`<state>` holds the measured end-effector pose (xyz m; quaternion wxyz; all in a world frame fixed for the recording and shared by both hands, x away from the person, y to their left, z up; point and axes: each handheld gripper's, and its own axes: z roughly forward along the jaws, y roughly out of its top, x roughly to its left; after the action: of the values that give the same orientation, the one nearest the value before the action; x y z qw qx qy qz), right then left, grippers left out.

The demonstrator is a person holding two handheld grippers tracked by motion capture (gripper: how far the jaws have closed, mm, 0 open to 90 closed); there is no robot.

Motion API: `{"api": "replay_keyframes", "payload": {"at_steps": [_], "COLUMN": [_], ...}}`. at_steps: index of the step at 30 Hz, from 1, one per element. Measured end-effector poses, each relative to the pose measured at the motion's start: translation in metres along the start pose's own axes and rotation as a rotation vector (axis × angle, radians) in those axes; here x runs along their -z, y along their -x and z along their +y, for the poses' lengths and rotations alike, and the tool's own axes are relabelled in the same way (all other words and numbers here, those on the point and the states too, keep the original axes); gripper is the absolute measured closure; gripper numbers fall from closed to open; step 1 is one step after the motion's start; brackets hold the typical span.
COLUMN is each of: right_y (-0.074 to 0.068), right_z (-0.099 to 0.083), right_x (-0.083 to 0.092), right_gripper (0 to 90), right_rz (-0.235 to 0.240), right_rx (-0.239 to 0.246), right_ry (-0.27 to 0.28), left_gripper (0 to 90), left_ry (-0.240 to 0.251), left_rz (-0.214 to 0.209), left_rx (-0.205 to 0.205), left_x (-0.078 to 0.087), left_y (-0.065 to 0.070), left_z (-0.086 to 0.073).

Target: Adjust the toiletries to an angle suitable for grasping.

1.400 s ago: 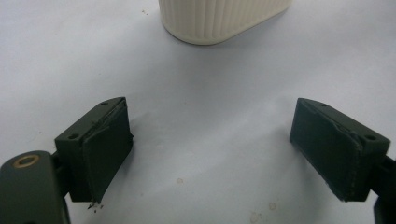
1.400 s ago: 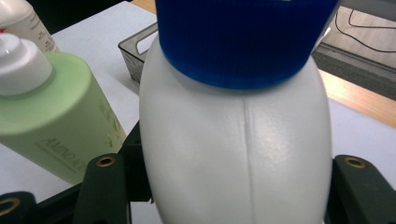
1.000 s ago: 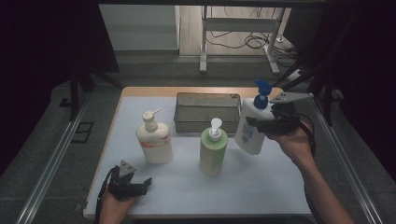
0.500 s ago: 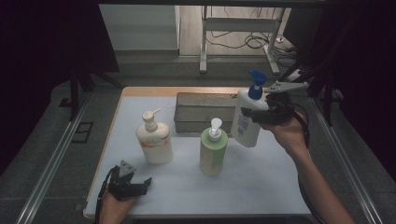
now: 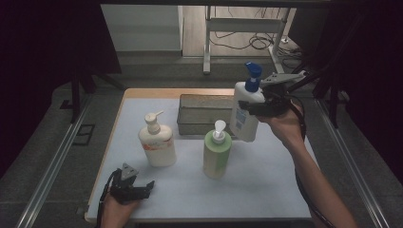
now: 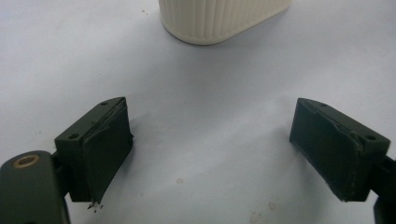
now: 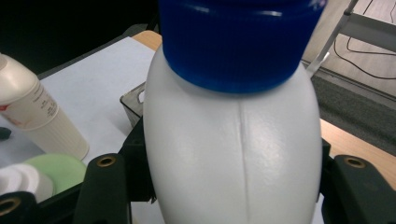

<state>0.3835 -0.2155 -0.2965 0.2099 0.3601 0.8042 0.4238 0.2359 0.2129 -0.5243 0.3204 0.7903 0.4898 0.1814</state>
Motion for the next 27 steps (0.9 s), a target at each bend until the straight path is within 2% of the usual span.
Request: {"api": "replay_keyframes", "payload": {"at_steps": [21, 27], "right_y": [-0.003, -0.005], "right_z": [0.026, 0.031], "right_x": [-0.032, -0.043], "right_gripper": [40.2, 40.3], "right_rz": [0.000, -0.007], "right_rx": [-0.016, -0.007], "right_ry": [0.030, 0.030], "left_gripper": [12.2, 12.2], "left_ry": [0.000, 0.000], "left_rz": [0.001, 0.001], "left_rx": [0.000, 0.000], "left_x": [0.000, 0.000], "left_y": [0.000, 0.000], "left_z": [0.000, 0.000]}}
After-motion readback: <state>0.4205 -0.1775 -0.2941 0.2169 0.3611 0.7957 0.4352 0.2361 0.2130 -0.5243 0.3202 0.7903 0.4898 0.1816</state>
